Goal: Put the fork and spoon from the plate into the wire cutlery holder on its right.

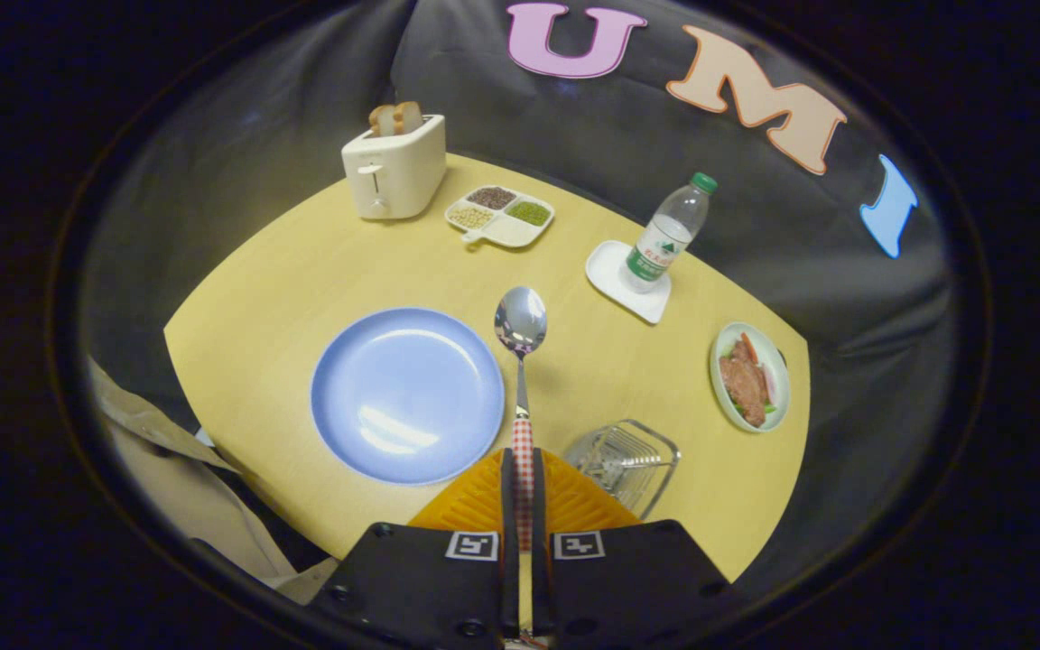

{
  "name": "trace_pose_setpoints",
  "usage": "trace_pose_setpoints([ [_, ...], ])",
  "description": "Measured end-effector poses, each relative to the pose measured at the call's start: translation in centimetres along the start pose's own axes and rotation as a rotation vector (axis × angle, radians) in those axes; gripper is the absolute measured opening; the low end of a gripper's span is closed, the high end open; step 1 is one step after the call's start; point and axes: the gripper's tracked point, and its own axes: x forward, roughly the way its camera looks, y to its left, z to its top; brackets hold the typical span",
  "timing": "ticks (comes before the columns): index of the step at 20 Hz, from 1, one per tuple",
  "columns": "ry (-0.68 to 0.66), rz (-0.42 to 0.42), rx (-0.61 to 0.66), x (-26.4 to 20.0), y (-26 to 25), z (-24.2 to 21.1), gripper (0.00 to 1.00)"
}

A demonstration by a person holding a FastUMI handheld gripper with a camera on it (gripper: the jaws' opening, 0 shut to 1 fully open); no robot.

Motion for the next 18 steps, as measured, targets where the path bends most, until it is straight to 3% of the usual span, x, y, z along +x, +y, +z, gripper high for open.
trace_pose_setpoints([
  [8, 0.126, -0.002, -0.056, -2.7, -5.4, -2.2, 0.08],
  [18, 0.343, 0.069, -0.146, -4.2, -8.3, -5.9, 0.08],
])
